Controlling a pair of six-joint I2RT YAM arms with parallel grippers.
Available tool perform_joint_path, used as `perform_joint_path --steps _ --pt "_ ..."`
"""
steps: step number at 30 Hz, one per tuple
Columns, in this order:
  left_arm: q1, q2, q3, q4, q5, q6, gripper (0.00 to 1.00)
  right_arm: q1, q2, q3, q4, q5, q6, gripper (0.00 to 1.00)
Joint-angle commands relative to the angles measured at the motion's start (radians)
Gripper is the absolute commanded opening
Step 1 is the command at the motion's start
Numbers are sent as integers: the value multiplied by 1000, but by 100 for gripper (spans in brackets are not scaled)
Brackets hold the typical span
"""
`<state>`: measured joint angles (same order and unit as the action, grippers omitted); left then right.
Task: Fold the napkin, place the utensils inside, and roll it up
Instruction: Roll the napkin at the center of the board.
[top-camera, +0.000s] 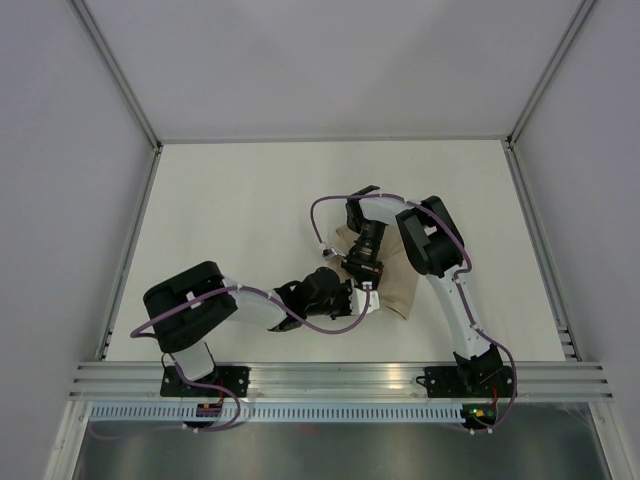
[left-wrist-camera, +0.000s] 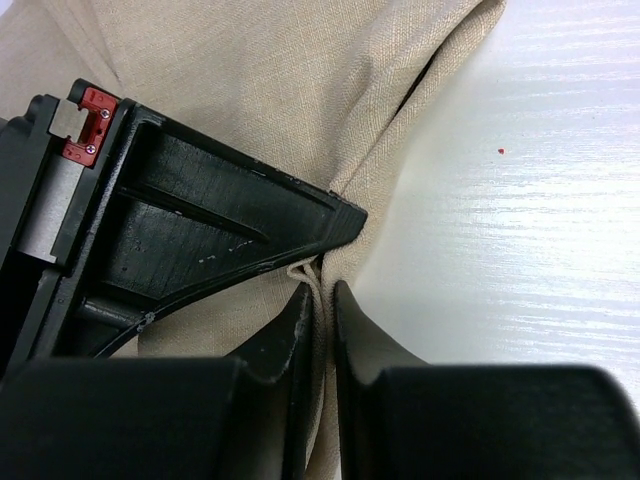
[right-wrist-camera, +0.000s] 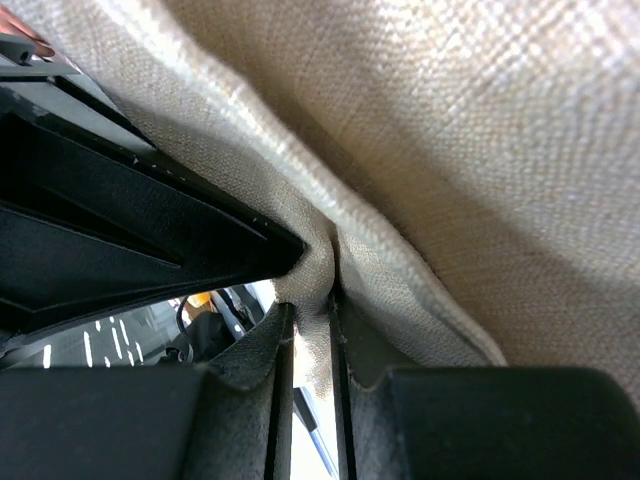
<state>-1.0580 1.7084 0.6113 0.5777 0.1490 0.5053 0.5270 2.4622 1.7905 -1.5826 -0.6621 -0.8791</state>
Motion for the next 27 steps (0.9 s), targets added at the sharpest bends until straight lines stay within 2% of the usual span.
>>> perform_joint_path --steps 1,4,7,8,10,11,16,27 --pt "-3 25 44 1 40 -45 7 -5 58 14 311 117 -64 0" --pt "-2 33 74 -55 52 -60 2 -7 49 7 322 110 -60 1" --pt "3 34 90 -85 61 -89 2 -10 24 6 322 91 -58 13" --pt "6 33 94 -93 67 -114 2 -13 15 7 322 87 -57 20" --pt "16 30 103 -123 80 -145 2 -16 -14 7 317 72 -57 27" --pt "19 30 114 -136 83 -155 2 -18 -34 7 317 67 -54 33" --pt "30 43 163 -232 96 -203 2 -31 -83 14 315 56 -24 46" --pt "72 8 163 -256 167 -263 2 -122 -210 -32 410 98 94 52"
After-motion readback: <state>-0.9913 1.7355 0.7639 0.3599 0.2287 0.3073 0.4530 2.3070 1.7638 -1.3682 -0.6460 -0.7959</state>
